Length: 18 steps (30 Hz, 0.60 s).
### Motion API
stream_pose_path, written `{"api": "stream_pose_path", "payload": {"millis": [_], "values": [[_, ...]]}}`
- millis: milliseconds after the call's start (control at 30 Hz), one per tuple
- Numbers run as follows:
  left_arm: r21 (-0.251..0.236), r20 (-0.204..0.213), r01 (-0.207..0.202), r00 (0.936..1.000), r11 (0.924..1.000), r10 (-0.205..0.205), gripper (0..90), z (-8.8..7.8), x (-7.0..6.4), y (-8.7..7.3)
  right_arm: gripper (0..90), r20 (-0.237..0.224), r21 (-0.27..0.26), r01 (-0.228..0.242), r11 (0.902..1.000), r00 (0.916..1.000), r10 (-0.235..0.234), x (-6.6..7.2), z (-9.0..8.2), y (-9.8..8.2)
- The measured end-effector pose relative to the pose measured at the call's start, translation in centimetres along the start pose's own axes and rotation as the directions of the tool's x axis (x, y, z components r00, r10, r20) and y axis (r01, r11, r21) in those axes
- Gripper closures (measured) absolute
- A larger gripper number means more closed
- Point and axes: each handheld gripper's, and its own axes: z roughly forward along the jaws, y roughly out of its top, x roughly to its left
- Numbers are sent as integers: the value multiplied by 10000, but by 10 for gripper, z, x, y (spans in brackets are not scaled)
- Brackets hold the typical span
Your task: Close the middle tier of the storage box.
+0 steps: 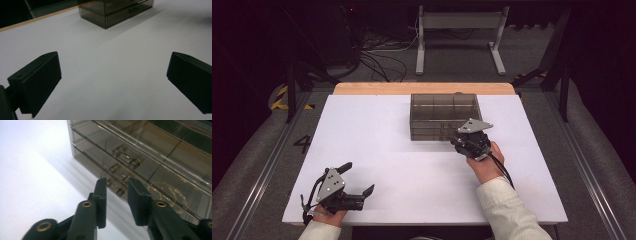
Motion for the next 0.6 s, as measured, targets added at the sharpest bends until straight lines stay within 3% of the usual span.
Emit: {"api": "stream_pose_path", "payload": {"millis": [100, 133, 233, 600], "values": [[-95, 60, 44, 10000, 9999, -44, 2, 2, 0, 1, 608, -330, -167, 36, 9999, 9994, -41, -1, -9, 0], [-95, -10, -140, 9999, 9999, 140, 2, 2, 2, 2, 582, -483, -221, 45, 9997, 9988, -55, -2, -12, 0], [-83, 90, -30, 10000, 10000, 31, 2, 4, 1, 3, 496, -775, -335, 157, 9993, 9968, -182, -4, -22, -1], [-164, 173, -106, 9998, 9998, 109, 2, 8, 3, 5, 261, -1422, -917, 49, 9958, 9897, -180, -11, -53, -10]]}}
